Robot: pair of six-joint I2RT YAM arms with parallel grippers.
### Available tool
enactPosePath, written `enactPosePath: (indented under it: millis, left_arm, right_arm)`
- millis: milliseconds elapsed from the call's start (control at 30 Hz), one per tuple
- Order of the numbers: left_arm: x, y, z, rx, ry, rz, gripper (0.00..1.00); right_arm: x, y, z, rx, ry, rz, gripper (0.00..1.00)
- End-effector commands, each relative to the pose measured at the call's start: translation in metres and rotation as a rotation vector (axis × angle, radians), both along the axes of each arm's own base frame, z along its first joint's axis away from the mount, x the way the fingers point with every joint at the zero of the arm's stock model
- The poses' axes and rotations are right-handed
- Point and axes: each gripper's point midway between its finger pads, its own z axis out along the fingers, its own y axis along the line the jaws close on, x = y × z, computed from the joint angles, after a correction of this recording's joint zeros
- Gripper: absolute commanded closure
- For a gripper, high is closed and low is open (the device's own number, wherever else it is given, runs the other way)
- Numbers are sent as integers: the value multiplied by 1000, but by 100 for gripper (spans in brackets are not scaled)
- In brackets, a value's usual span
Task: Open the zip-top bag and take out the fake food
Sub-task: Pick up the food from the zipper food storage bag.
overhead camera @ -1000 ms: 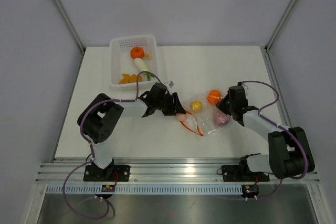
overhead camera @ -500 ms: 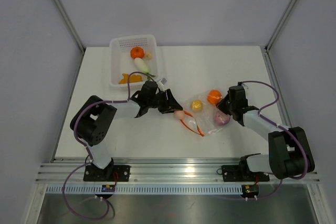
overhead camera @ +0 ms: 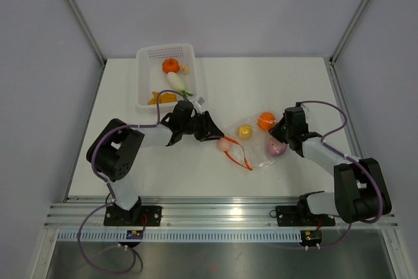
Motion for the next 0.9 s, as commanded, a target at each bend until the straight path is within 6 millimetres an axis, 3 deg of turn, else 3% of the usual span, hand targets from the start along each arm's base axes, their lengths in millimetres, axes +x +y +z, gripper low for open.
enactPosePath:
  millis: [0,33,133,267,400,667,867]
  left_arm:
    - [3,-2,12,-23,-38,-22,60]
    - [2,-1,12,-15,-39,-22,47]
    - [-1,8,15,15,-81,-4,33]
    - [1,21,13,86,-129,22,25]
    - [-2,21,12,109,-160,14,21]
    - [-21,-7,6,178,-175,-44,20]
    - [-25,-13,-4,175,-121,-50,18]
  right_arm:
    - [2,-2,5,1,-21,-2,100]
    - [1,-2,6,2,-24,-2,100]
    - [2,-1,6,6,-26,4,100]
    - [1,1,5,15,-21,12,100]
    - [1,2,6,17,-27,16,100]
    - [1,2,6,18,-29,17,100]
    - [2,3,5,21,-27,20,100]
